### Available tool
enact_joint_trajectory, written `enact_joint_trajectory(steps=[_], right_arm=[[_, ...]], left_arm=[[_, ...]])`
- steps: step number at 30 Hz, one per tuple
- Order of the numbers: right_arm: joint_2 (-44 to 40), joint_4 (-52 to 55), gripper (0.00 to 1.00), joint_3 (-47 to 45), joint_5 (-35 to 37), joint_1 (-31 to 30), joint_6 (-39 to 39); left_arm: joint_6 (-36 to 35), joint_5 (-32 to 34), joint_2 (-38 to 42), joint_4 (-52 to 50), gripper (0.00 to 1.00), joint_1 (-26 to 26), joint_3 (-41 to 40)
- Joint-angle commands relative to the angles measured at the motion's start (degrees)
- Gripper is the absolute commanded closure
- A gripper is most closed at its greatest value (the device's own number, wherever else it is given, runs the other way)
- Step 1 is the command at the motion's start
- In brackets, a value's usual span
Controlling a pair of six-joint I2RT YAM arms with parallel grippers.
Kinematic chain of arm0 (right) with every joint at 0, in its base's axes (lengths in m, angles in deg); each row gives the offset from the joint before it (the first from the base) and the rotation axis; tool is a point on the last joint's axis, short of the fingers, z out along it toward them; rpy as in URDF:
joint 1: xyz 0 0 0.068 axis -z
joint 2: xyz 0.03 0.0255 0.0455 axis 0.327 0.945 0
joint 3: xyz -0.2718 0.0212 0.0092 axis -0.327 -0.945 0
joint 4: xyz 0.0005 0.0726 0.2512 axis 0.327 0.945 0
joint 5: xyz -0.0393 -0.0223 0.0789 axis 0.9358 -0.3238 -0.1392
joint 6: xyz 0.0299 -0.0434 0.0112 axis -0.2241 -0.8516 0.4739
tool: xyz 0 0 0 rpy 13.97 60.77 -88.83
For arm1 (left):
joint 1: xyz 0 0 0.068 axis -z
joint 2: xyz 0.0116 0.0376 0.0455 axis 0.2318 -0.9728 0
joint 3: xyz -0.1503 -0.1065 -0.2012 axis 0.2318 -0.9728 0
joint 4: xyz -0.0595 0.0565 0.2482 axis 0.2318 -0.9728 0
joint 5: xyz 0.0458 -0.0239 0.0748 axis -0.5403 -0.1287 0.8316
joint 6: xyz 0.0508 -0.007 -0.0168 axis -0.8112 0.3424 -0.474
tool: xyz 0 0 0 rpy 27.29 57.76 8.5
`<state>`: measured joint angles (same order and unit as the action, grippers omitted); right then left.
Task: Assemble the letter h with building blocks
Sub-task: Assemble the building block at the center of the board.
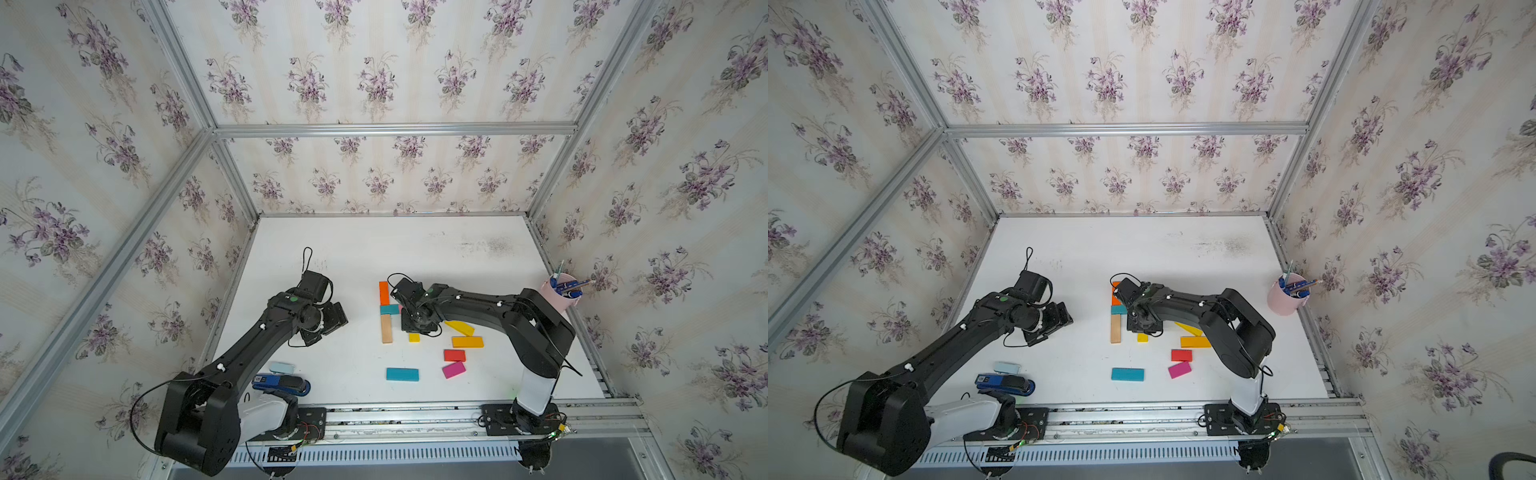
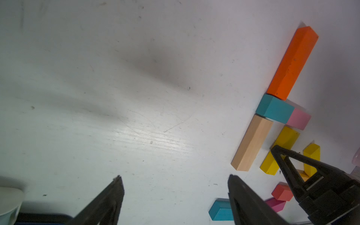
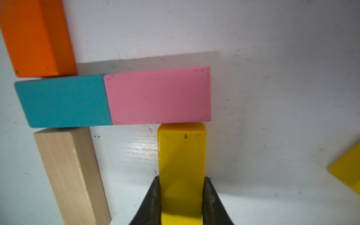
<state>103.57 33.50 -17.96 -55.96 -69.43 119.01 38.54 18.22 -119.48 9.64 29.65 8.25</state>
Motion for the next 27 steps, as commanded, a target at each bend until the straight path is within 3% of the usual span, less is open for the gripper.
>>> enact_joint_trajectory(steps=[1,9,14,17,27], right_arm=[[-0.07,4.26,0.90,-0.41,1.64,0.06,-0.10],[0.06,4.07,0.87,-0.28,1.49,0.07,-0.54],[-0.02,3.83,0.57,-0.20,1.22,-0.01,-1.15],[-0.51,3.70,0.49,-0.11,1.16,-0.07,-1.58],[-0.60,2.54,0.47,0.94,0.49,-0.11,-3.00]], left_arm=[[-0.17,0.49,-0.16,0.90,0.14,0.01,0.02],[-0.30,0.54,-0.20,1.08,0.14,0.03,-0.41],[-0.13,0.53,-0.19,1.27,0.14,0.05,-0.50],[-0.13,0.54,-0.25,1.30,0.14,0.05,-0.44],[-0.13,0.45,-0.48,1.08,0.14,0.09,0.16]])
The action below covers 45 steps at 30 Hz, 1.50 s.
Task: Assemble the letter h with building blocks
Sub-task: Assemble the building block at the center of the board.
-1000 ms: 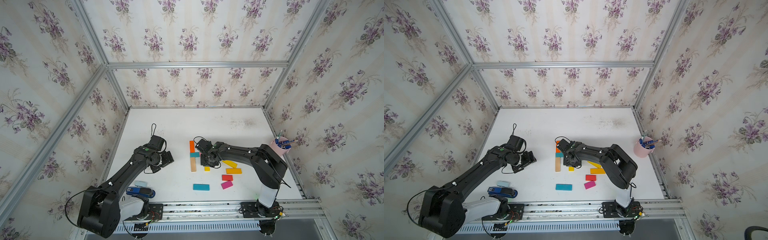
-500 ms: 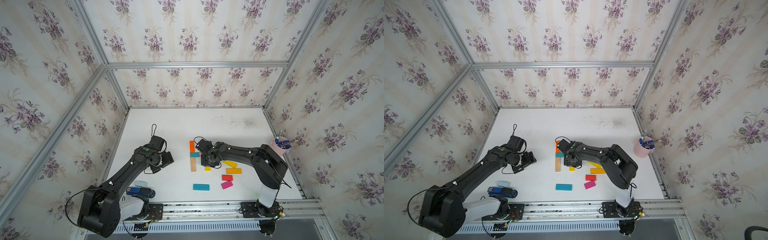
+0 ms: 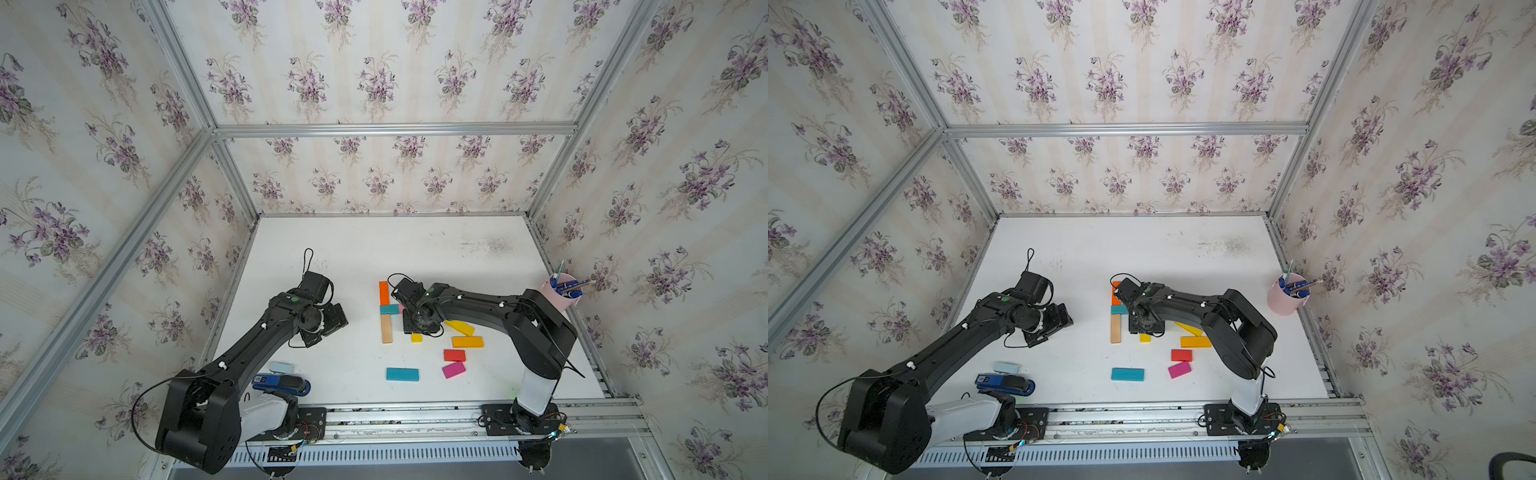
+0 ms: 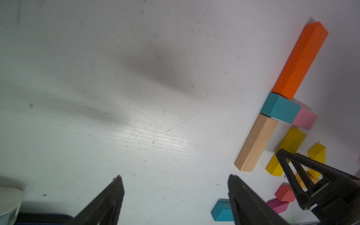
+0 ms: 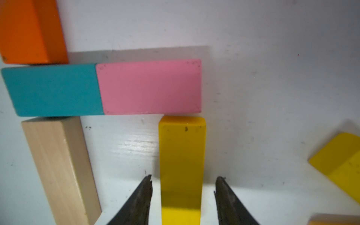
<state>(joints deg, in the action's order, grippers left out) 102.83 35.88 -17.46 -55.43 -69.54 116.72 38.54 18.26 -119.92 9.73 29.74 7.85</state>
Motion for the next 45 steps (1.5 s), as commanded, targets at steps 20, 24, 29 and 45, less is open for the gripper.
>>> enact_joint_trajectory(steps=[20,24,29,45], right_arm=[[2.51,1.34,0.54,3.00,1.67,0.45,-1.89],[1.29,0.95,0.52,2.72,1.41,0.37,-2.18],[0.85,1.59,0.52,3.20,1.56,0.37,-2.19],[-16.49,0.21,0.39,-9.39,2.78,-2.93,-1.76]], left_arm=[[-0.21,0.45,-0.48,0.99,0.14,0.00,0.93],[-0.23,0.49,-0.41,1.04,0.14,0.03,0.72],[-0.21,0.49,-0.25,1.02,0.14,0.10,0.53],[-0.67,0.84,-0.10,0.47,0.14,0.10,0.99]])
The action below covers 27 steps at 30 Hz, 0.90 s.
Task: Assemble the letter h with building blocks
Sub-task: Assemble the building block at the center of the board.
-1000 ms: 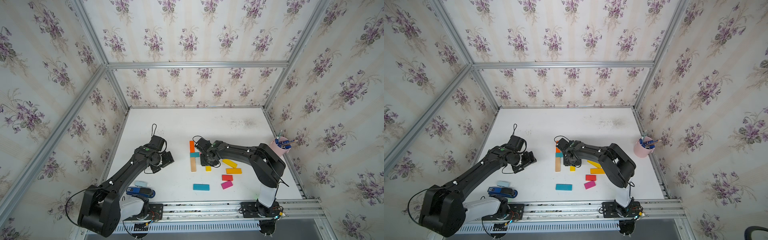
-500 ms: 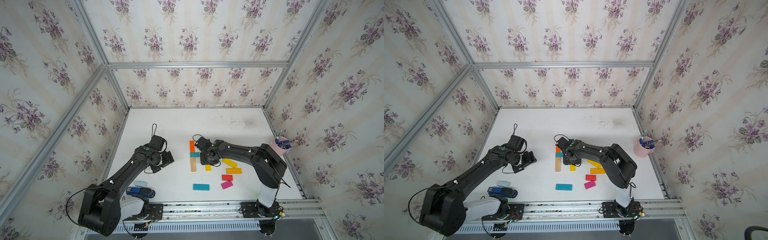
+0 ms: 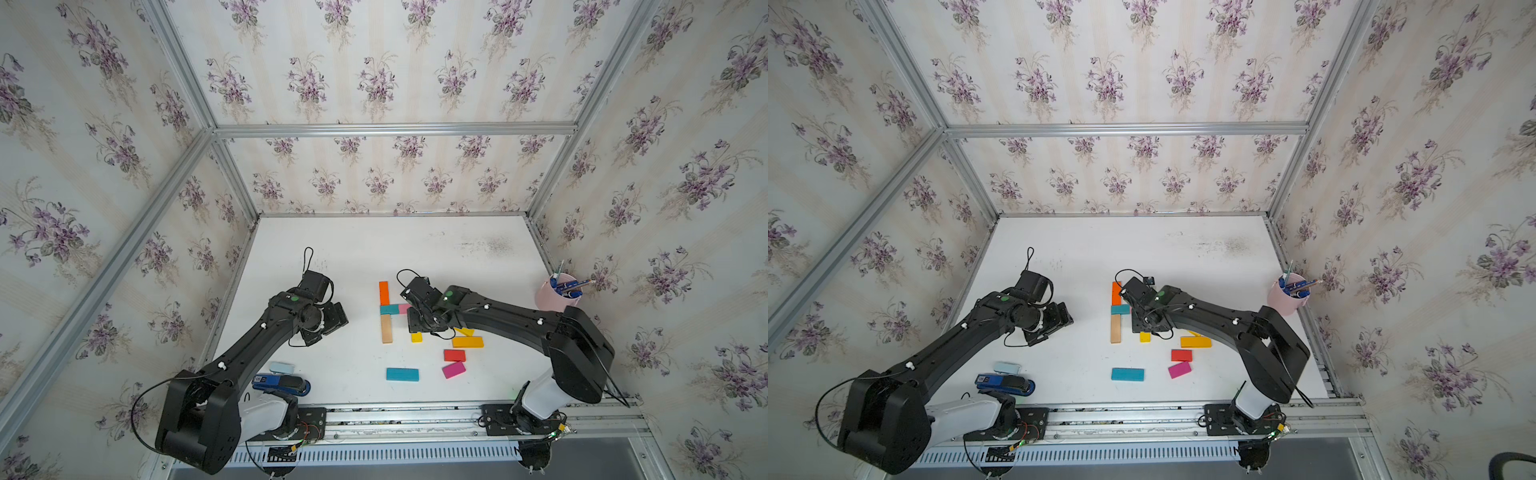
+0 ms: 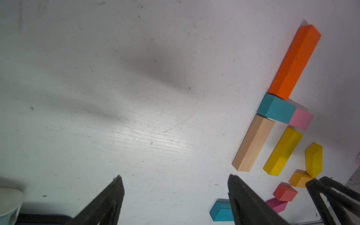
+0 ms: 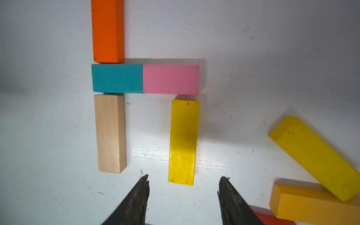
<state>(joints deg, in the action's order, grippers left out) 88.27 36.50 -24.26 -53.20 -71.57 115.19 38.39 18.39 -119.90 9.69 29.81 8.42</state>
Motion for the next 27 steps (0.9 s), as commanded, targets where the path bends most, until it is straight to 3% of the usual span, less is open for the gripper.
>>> enact_joint_trajectory(steps=[1,9,27], right_arm=[[-2.21,-0.39,0.39,-3.47,0.24,-1.46,-0.31],[0.48,-1.68,0.39,-7.51,0.87,-3.40,1.00],[6.59,-2.17,0.40,-5.08,2.79,-3.13,-0.05]], left_arm=[[-0.51,0.72,-0.18,0.55,0.14,0.03,0.44],[-0.25,0.80,0.02,0.36,0.14,0.12,0.38],[-0.41,1.00,-0.14,0.17,0.14,0.12,0.40]])
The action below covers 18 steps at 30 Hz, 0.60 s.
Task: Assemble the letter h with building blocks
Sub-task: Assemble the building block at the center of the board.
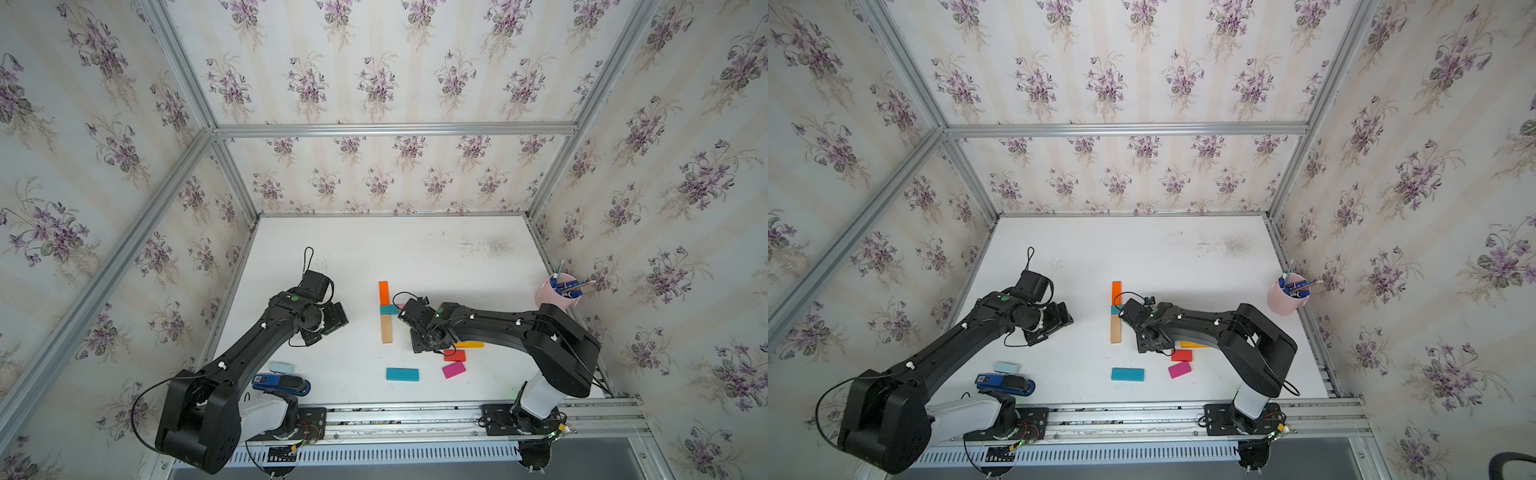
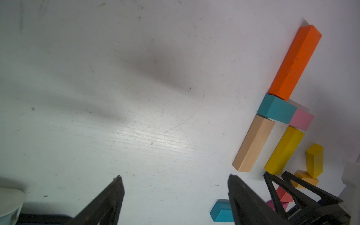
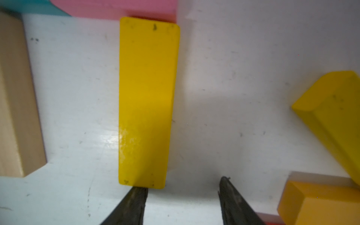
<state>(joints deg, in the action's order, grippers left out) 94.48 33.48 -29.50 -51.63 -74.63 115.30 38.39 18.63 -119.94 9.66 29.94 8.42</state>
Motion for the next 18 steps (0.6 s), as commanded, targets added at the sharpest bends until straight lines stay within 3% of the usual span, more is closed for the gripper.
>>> enact_joint_trajectory(steps=[1,6,12,18], right_arm=[[0.38,0.84,0.40,0.18,1.30,-0.05,-0.08],[-0.90,2.63,0.42,0.95,1.11,-0.38,-0.33],[-8.28,8.98,0.39,7.05,3.83,-0.23,-1.82],[-5.53,8.25,0.39,15.04,1.71,7.24,-5.09]], left_arm=[[-0.43,0.73,-0.11,0.19,0.14,-0.01,0.42],[-0.41,0.73,-0.03,0.09,0.14,-0.01,0.41],[-0.42,0.47,0.46,-0.09,0.14,-0.06,0.65],[-0.34,0.55,0.57,-0.43,0.14,-0.01,1.47]])
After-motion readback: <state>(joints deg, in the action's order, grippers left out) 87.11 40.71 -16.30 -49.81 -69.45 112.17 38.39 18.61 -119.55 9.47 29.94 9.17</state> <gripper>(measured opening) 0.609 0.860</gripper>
